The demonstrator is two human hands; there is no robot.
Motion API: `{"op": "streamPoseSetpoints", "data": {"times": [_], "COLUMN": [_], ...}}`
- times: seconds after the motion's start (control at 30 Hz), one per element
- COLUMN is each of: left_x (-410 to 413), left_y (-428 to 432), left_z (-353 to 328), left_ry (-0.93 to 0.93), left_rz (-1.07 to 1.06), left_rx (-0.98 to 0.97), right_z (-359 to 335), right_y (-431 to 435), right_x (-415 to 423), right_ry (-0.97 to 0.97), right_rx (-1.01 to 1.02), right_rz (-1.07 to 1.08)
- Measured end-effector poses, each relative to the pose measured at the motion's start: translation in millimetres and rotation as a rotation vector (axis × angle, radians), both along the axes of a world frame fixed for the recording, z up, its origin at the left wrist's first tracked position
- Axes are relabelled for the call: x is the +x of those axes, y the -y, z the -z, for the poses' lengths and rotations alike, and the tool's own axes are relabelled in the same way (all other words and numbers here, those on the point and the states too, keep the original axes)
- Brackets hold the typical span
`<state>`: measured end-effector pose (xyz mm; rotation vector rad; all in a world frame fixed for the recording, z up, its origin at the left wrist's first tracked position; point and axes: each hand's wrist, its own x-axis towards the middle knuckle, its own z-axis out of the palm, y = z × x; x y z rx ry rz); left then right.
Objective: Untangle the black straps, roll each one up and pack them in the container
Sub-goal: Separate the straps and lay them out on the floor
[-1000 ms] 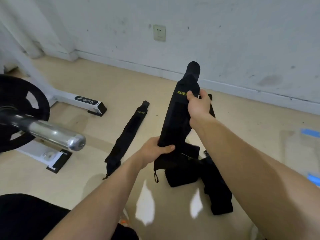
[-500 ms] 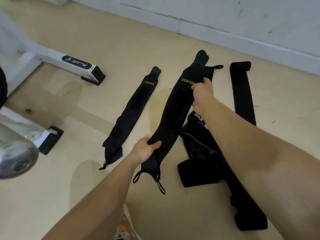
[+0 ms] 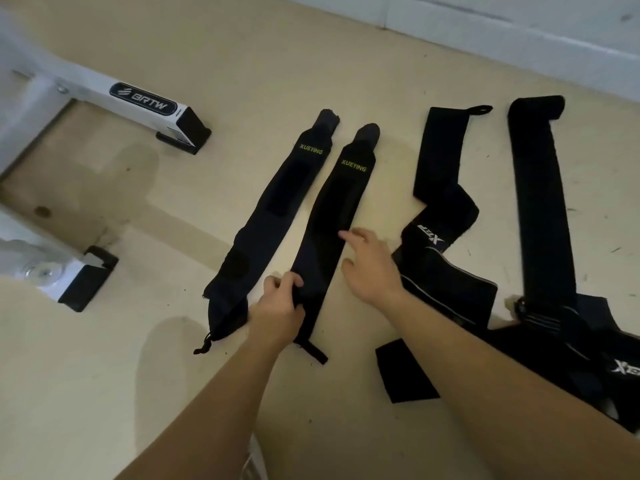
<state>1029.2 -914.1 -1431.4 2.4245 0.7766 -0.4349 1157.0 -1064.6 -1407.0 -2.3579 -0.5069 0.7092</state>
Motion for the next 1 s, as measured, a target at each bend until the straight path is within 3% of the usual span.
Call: {"op": "streamPoseSetpoints", "data": {"times": [0.17,0.3,0.37,0.67,0.83,1.0], "left_x": [-5,-10,-10,4,17,17], "left_y": [1,4,3,-4,38,105], "left_z": [6,8,7,-2,-38,-78], "left_ry": [0.0,-0.031,-0.073,-0.171,-0.126,-0.085], "left_rz": [0.077,0.182,0.212,0.16,0.18,0.351], "left_rx": [0.312,0.579,0.615,0.524,0.422,0.233], "right_z": [19,17,18,6,-23,-56], "right_y": [-2,-15,-24,-27,28,111], "right_x": [-30,-34,-34,-34,-51,-73], "right_ry": [0.037,0.017,0.013,-0.028,0.009,-0.036], "right_rx": [-0.24,-0.302,-0.32,-0.327,-0.267,-0.284], "right_rz": [-0.308,-0.353,-0.343,-0.304,-0.173,-0.011]}}
